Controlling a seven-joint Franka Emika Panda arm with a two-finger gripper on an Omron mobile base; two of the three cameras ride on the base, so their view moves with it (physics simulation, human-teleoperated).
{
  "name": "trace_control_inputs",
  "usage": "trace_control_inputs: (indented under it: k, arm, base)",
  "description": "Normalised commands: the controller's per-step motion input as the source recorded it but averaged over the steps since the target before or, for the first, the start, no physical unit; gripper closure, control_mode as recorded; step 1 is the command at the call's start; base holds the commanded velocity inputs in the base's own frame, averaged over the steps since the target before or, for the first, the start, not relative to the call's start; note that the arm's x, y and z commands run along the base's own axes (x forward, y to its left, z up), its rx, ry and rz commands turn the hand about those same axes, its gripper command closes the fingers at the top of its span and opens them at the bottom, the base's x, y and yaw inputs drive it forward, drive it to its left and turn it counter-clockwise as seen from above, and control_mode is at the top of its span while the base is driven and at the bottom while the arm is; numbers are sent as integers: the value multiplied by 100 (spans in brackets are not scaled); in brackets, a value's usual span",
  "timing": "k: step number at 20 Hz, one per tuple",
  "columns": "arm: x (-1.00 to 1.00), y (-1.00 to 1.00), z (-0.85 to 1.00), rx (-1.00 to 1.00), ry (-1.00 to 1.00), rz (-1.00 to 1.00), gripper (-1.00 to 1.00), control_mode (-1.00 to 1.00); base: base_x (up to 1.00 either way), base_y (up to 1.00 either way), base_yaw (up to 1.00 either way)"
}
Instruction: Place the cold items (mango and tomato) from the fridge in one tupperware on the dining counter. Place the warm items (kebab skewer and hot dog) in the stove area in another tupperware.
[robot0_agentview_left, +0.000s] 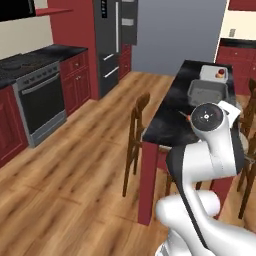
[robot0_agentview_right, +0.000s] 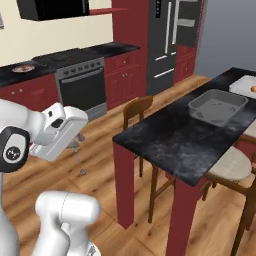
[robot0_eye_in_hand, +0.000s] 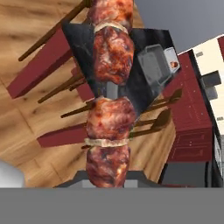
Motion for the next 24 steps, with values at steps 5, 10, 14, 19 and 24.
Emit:
trace_control_inputs:
  k: [5,10,14,19,24]
  arm:
    - [0,0,0,0,0,0,100,100]
    - [0,0,0,0,0,0,100,100]
    - [0,0,0,0,0,0,100,100]
    - [0,0,0,0,0,0,100,100]
    - [0,0,0,0,0,0,100,100]
  base:
    - [0,-100,-8]
    - [1,-100,-5]
    - [21,-100,-1]
    - [37,-100,0]
    - [51,-100,0]
